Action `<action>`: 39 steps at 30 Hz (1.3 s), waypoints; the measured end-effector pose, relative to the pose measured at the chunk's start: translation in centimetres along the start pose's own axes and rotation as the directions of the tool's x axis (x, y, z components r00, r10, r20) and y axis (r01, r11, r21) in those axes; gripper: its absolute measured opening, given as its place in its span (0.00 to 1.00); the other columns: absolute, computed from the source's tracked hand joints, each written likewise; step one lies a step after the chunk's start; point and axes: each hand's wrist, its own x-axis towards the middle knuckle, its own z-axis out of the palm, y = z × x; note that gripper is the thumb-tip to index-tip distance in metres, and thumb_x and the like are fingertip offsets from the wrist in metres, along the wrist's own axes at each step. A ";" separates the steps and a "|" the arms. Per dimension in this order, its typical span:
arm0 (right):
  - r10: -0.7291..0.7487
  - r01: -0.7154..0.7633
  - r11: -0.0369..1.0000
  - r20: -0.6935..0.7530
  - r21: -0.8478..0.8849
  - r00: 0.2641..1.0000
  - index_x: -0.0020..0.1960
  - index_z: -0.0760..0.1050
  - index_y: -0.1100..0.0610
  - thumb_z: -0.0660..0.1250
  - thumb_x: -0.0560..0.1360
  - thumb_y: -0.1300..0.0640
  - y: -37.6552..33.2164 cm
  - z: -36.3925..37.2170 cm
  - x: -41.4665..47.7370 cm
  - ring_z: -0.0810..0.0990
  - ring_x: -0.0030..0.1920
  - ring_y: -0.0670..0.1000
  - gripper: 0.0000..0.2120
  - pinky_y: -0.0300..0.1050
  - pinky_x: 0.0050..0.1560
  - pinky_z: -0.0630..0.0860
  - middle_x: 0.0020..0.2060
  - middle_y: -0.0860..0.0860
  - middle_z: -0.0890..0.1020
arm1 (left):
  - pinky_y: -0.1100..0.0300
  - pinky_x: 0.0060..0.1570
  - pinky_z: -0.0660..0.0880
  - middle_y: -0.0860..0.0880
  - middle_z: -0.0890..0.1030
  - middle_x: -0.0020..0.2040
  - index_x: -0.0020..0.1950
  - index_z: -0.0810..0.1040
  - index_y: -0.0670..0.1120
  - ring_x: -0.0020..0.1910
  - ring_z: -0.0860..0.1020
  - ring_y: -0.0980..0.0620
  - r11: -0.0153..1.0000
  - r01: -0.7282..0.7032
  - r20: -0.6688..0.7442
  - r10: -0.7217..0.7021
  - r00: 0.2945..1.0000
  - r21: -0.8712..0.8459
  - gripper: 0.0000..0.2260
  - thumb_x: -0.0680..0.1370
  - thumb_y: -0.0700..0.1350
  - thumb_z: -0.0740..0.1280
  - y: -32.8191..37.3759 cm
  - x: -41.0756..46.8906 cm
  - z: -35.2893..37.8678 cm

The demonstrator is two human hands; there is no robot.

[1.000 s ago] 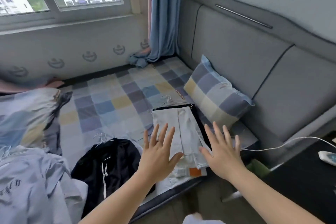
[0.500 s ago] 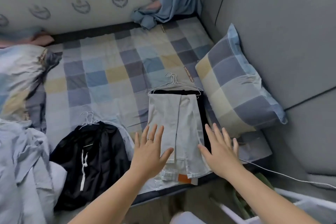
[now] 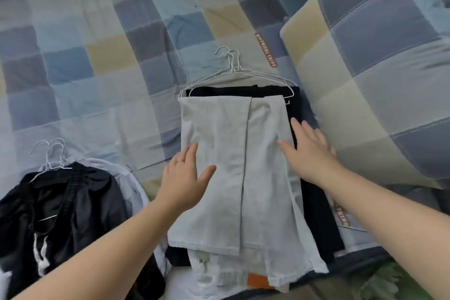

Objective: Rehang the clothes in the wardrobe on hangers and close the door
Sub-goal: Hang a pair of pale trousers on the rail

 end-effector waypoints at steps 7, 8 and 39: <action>0.092 -0.100 0.992 -0.111 -0.071 0.990 0.80 0.43 0.44 0.48 0.79 0.34 0.1 3.0 14.3 0.45 0.79 0.56 0.34 0.64 0.74 0.47 0.80 0.49 0.46 | 0.48 0.76 0.55 0.44 0.54 0.81 0.82 0.48 0.49 0.79 0.54 0.41 0.994 0.026 -0.120 -0.039 0.992 -0.102 0.36 0.81 0.60 0.60 -2.3 15.1 2.2; 0.110 -0.119 0.991 -0.126 -0.065 0.986 0.80 0.43 0.45 0.48 0.79 0.34 0.1 3.3 15.8 0.45 0.79 0.57 0.34 0.64 0.74 0.48 0.80 0.49 0.46 | 0.48 0.76 0.54 0.43 0.53 0.82 0.82 0.48 0.48 0.79 0.54 0.41 0.994 0.029 -0.145 -0.044 0.988 -0.108 0.36 0.81 0.60 0.61 -2.5 16.8 2.2; 0.410 -0.041 0.173 -0.034 0.984 0.911 0.45 0.74 0.53 0.58 0.80 0.52 0.5 -8.6 0.4 0.83 0.48 0.51 0.08 0.48 0.53 0.76 0.44 0.51 0.80 | 0.48 0.70 0.70 0.43 0.78 0.66 0.73 0.72 0.42 0.65 0.77 0.48 0.603 0.076 -0.224 -0.406 0.886 -0.794 0.20 0.83 0.48 0.63 2.5 6.2 -13.1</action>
